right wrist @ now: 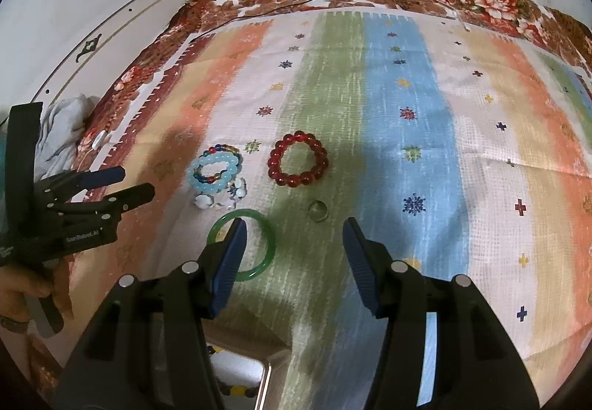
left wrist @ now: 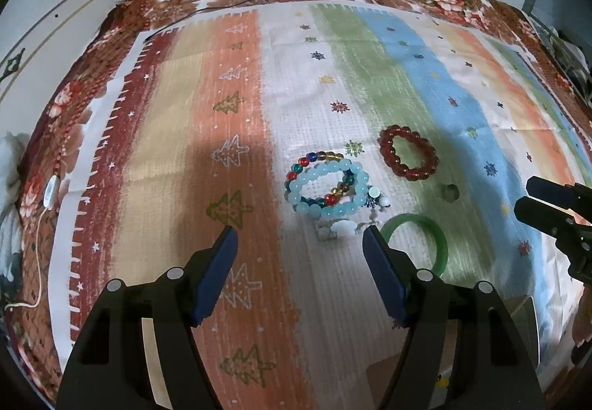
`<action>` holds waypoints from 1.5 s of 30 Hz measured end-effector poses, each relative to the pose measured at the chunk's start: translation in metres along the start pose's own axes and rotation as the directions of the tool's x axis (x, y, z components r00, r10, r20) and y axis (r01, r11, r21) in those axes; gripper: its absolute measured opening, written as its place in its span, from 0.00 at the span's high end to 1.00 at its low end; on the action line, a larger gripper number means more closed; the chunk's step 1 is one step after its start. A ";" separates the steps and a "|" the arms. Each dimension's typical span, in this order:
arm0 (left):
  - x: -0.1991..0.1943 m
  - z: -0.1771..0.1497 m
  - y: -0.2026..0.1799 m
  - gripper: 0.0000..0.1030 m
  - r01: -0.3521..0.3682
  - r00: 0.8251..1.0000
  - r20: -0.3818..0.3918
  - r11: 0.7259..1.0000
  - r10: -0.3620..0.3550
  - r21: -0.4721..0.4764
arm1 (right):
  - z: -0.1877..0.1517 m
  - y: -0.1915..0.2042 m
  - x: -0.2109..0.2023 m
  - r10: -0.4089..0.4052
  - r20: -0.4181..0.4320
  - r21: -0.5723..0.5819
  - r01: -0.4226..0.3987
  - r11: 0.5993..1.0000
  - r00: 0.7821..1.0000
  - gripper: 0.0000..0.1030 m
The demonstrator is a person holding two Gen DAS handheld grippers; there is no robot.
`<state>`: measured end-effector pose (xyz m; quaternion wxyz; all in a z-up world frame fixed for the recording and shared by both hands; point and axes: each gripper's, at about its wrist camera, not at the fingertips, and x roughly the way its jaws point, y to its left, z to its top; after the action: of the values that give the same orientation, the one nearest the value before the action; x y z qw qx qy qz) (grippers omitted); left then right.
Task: Organize jewelry
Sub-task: 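Move both tools back toward the remaining bracelets, then grasp the light-blue beaded bracelet with the left tool while the right tool grasps the red beaded bracelet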
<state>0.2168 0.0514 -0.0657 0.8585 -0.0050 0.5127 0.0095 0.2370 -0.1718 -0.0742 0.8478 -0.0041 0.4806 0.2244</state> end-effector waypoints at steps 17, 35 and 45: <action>0.031 0.013 0.008 0.32 0.012 0.999 -0.050 0.999 -0.014 -0.041 | 0.021 -0.021 0.038 0.032 -0.046 0.078 -0.028 0.997 0.998 0.47; 0.065 0.024 0.018 0.35 0.063 0.990 -0.121 0.992 -0.076 -0.108 | 0.043 -0.020 0.077 0.033 -0.093 0.088 -0.024 0.996 0.995 0.43; 0.084 0.027 0.019 0.53 0.069 0.984 -0.156 0.992 -0.086 -0.109 | 0.050 -0.022 0.098 0.016 -0.118 0.092 -0.005 0.996 0.993 0.43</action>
<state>0.2804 0.0718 -0.1268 0.8128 -0.0700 0.5783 0.0022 0.3293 -0.1435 -0.1316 0.8157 0.0239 0.5401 0.2058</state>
